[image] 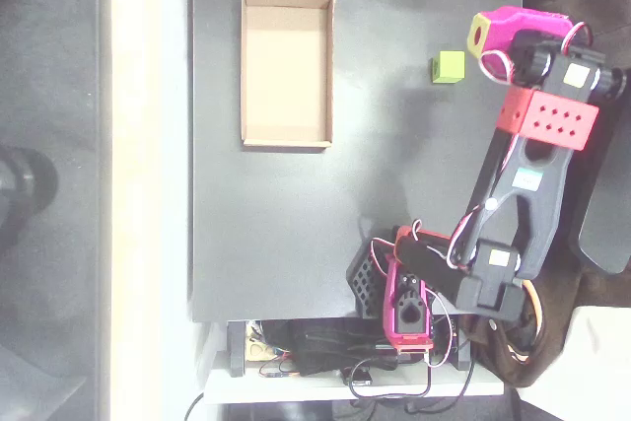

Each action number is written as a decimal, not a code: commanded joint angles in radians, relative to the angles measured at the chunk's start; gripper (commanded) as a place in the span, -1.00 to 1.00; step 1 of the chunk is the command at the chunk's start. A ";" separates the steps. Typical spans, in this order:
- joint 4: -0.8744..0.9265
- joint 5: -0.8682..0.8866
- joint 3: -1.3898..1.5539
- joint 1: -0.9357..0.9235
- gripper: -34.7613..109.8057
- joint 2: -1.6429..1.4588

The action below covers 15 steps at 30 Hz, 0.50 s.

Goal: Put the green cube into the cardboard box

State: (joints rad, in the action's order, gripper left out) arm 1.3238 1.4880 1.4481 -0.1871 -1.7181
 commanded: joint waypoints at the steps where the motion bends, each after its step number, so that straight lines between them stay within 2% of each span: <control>1: 0.005 0.005 -0.048 -0.014 -0.30 0.012; 7: 0.005 0.005 -0.048 -0.014 -0.08 0.107; 15: 0.005 0.005 -0.048 -0.014 -0.03 0.250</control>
State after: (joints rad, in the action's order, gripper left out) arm 1.3238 1.4880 1.4404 -0.1871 -1.4680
